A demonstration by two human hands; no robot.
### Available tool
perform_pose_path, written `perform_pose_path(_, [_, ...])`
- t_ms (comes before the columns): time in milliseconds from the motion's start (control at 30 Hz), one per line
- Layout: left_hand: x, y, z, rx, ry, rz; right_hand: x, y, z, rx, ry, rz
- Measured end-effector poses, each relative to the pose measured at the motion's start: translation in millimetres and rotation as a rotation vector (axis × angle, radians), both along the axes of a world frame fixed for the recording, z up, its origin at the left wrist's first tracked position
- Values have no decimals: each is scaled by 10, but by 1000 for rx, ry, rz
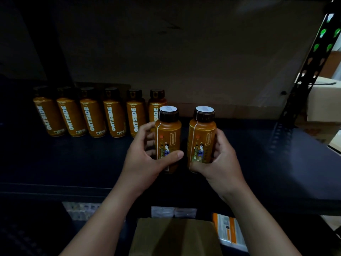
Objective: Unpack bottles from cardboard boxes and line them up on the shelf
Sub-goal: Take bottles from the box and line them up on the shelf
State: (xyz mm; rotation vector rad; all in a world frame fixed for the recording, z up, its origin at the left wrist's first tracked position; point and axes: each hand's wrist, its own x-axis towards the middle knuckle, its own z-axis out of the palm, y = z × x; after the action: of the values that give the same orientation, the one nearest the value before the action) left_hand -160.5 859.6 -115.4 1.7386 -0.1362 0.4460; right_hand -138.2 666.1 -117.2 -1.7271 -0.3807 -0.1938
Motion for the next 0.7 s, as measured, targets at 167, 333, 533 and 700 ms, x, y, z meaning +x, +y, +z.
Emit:
perform_pose_path(167, [10,58,-5,-61,58,-95,-12,47,-2,-7,-24,-108])
perform_pose_path(333, [-19,-32,-1,84,11,35,22,4,-20,-11,-3,-7])
perform_pose_path(533, [13,23,-6,32,42,26,40,34,-36,-25,-16,-107])
perform_pose_path(700, [44,52,14,-42,87,-94,41,73,-48,-101,-44,-206])
